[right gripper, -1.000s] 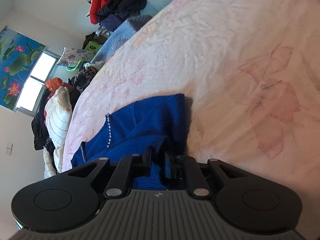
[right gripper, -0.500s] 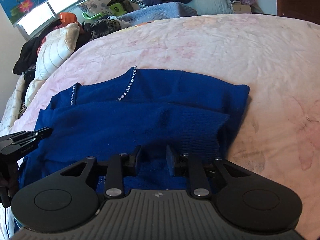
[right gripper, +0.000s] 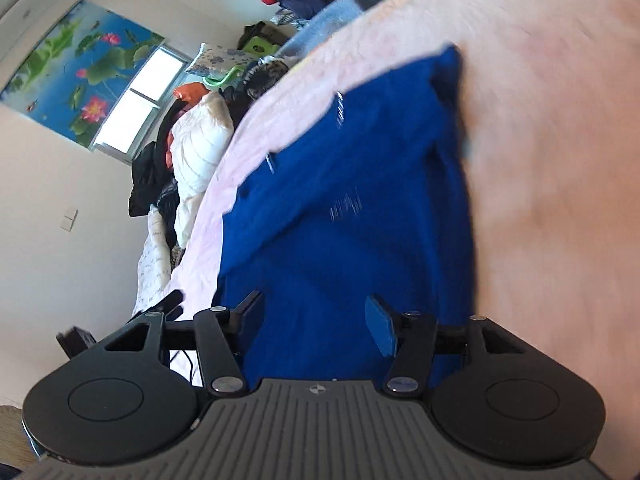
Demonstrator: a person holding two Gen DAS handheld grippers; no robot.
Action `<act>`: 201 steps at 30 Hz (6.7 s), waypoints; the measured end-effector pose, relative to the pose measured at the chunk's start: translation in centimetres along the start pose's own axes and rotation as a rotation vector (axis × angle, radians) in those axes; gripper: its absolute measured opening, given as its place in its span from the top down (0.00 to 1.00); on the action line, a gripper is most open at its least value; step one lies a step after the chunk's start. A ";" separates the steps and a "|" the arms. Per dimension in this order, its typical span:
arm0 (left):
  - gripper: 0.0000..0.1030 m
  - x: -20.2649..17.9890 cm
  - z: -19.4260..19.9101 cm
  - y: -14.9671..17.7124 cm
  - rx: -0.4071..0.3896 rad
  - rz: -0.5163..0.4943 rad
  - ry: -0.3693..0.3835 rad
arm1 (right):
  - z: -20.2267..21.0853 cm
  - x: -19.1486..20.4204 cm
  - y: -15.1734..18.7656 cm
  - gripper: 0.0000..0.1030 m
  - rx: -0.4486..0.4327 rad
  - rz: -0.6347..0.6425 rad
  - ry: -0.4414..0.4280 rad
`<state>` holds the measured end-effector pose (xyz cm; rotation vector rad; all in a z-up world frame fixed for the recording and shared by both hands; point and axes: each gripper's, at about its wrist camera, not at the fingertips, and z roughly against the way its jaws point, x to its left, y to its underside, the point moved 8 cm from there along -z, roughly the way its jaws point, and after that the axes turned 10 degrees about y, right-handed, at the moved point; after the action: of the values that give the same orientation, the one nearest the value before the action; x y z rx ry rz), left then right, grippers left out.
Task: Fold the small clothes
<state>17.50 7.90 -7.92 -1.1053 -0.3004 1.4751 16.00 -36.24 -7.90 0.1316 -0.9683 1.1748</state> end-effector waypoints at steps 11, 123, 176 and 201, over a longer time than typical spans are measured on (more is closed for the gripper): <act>0.09 4.9 5.1 10.3 0.233 0.674 0.367 | 1.3 -4.0 14.7 0.41 0.178 -0.314 -0.058; 0.92 3.5 9.1 14.9 0.458 0.342 0.130 | 4.8 -8.0 17.9 0.88 0.125 -0.268 0.035; 0.96 3.1 -8.6 -12.3 0.107 0.519 0.403 | -2.5 -2.2 -11.6 0.90 -0.153 -0.380 -0.408; 0.44 -6.2 -14.8 -5.5 0.089 -1.072 -0.048 | -10.5 -4.6 -19.6 0.36 -0.200 -0.171 -0.058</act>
<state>31.25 -2.08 -8.72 -0.6375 -0.7171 0.5430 37.81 -42.09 -10.11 0.0867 -1.0982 0.9168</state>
